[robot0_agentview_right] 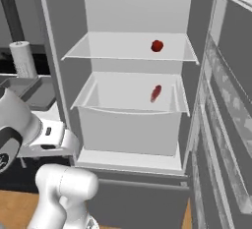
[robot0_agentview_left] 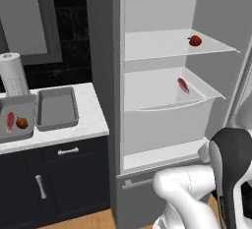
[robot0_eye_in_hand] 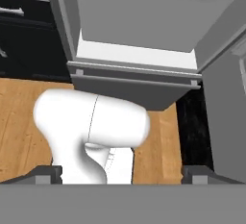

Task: Place one bell pepper and one steak in each tupperware on the nearby counter, to pack two identical lunches.

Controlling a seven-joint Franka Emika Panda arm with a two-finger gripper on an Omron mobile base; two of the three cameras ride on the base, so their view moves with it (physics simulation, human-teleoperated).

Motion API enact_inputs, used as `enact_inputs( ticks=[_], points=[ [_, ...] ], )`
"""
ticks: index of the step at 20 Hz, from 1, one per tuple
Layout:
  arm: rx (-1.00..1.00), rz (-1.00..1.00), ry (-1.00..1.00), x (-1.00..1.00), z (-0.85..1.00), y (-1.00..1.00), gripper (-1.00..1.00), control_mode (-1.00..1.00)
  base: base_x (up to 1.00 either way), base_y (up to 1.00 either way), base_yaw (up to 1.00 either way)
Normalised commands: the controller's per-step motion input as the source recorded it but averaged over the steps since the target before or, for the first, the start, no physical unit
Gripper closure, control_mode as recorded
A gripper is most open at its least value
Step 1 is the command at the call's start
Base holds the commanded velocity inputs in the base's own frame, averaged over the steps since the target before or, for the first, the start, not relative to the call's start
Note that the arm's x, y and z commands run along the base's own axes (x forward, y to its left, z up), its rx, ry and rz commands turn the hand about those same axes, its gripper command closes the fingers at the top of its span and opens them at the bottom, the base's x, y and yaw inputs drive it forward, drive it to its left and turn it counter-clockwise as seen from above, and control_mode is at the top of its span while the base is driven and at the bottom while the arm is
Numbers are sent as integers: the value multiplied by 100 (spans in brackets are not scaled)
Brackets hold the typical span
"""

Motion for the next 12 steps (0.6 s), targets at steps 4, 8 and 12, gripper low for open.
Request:
enact_inputs(
  ticks=[4, 8, 12],
  points=[
    [0, 0, 0, 0, 0, 0, -100, 100, 58, -49, 0],
    [0, 0, 0, 0, 0, 0, -100, 100, 67, -18, 0],
    [0, 0, 0, 0, 0, 0, -100, 100, 42, -6, 0]
  ],
)
